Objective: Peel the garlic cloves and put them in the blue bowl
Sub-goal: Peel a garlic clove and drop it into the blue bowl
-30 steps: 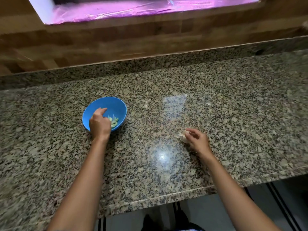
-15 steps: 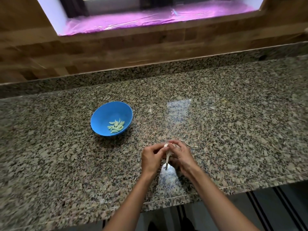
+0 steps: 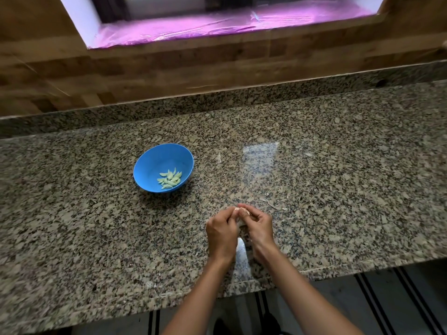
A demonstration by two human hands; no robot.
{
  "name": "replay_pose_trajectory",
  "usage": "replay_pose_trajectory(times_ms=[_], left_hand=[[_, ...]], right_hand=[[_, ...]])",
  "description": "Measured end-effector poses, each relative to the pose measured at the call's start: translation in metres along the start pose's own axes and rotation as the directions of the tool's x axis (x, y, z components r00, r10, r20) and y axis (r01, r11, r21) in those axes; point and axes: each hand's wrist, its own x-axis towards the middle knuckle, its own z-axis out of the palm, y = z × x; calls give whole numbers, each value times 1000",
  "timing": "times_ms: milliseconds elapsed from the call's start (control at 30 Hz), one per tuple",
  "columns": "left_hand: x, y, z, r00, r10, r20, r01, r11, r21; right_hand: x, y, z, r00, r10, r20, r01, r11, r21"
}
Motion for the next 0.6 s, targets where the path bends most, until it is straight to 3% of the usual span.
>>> replay_pose_trajectory(times_ms=[67, 133, 167, 267, 300, 433, 467, 533, 600], left_hand=[[-1, 1, 2, 986, 166, -21, -162, 979, 126], [1, 0, 3, 971, 240, -15, -232, 954, 192], [2, 2, 1, 981, 195, -7, -190, 965, 179], [6, 3, 0, 990, -124, 70, 120, 990, 68], [7, 1, 0, 985, -154, 78, 148, 986, 73], [2, 1, -3, 993, -30, 114, 1, 971, 241], [3, 2, -3, 991, -59, 120, 29, 970, 240], [7, 5, -3, 969, -211, 131, 184, 964, 190], [16, 5, -7, 887, -391, 246, 406, 914, -8]], right_hand=[[-2, 1, 7, 999, 30, -40, -27, 997, 79], [-2, 3, 9, 997, 41, -68, -34, 994, 105], [-1, 5, 8, 996, 51, -68, -43, 994, 101], [4, 11, 1, 995, 93, -25, -91, 993, 76], [6, 12, -1, 995, 102, -16, -101, 994, 51], [8, 14, 2, 998, 39, -39, -43, 991, -126], [8, 14, 2, 999, 2, -41, -10, 981, -192], [8, 14, -1, 999, -26, -19, 22, 979, -202], [8, 16, -5, 999, 49, -1, -49, 996, -81]])
